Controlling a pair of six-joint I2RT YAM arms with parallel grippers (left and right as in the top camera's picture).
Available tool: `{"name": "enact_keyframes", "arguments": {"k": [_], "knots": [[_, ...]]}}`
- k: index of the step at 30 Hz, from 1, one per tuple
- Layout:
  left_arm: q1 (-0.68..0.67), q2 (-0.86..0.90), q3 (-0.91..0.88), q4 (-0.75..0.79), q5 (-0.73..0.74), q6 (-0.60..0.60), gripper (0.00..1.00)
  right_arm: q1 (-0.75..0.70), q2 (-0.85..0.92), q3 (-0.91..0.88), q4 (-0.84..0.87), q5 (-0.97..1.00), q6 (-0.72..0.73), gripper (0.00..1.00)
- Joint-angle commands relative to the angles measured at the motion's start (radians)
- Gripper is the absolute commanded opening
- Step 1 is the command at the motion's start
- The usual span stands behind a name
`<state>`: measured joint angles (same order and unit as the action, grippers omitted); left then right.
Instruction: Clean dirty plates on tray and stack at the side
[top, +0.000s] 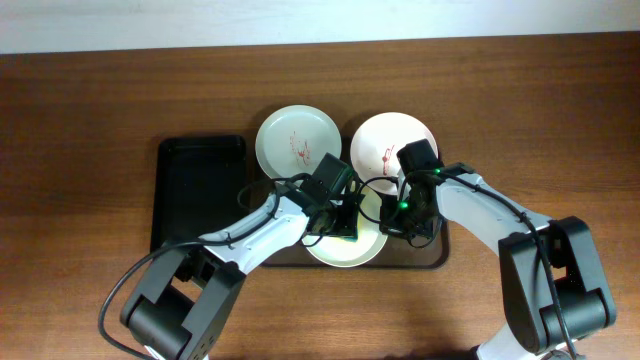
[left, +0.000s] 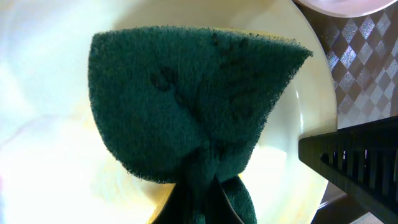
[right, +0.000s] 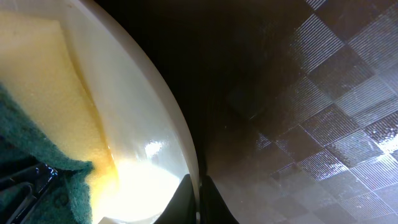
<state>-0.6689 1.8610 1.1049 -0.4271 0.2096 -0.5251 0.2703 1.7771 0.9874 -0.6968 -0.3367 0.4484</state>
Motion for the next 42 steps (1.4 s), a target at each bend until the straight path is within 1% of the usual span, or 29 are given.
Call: {"name": "enact_keyframes", "arguments": {"k": [1, 4, 8, 15, 20, 24, 25, 28, 30, 32, 34, 37, 42], "knots": [[0.003, 0.037, -0.007, -0.029, -0.043, -0.013, 0.00, -0.002, -0.009, -0.006, -0.011, 0.039, -0.003, 0.04], [0.012, 0.037, -0.006, -0.061, -0.069, -0.013, 0.00, -0.002, -0.009, -0.006, -0.011, 0.039, -0.003, 0.04], [0.043, 0.019, -0.006, -0.125, -0.137, -0.013, 0.00, -0.002, -0.009, -0.006, -0.012, 0.039, -0.004, 0.04], [0.088, -0.037, -0.006, -0.143, -0.210, -0.011, 0.00, -0.002, -0.009, -0.006, -0.012, 0.039, -0.004, 0.04], [0.089, -0.050, -0.006, -0.194, -0.220, -0.009, 0.00, -0.002, -0.009, -0.006, -0.012, 0.039, -0.004, 0.04], [0.089, -0.076, -0.006, -0.251, -0.281, -0.009, 0.00, -0.002, -0.009, -0.006, -0.015, 0.039, -0.004, 0.04], [0.089, -0.098, -0.006, -0.267, -0.321, -0.009, 0.00, -0.002, -0.009, -0.006, -0.015, 0.039, -0.004, 0.04], [0.089, -0.148, -0.006, -0.266, -0.354, -0.009, 0.00, -0.002, -0.009, -0.006, -0.015, 0.039, -0.004, 0.04], [0.089, -0.178, -0.006, -0.259, -0.330, -0.009, 0.00, -0.002, -0.009, -0.006, -0.015, 0.039, -0.004, 0.04], [0.089, -0.202, -0.006, -0.252, -0.262, -0.008, 0.00, -0.002, -0.009, -0.006, -0.015, 0.039, -0.003, 0.04], [0.089, -0.208, -0.006, -0.225, -0.164, -0.009, 0.00, -0.002, -0.009, -0.006, -0.014, 0.039, -0.003, 0.04], [0.088, -0.198, -0.007, -0.195, -0.084, -0.010, 0.00, -0.002, -0.009, -0.006, -0.015, 0.039, -0.003, 0.04], [0.082, -0.159, -0.007, -0.177, -0.057, -0.013, 0.00, -0.002, -0.009, -0.006, -0.015, 0.039, -0.003, 0.04]]}}
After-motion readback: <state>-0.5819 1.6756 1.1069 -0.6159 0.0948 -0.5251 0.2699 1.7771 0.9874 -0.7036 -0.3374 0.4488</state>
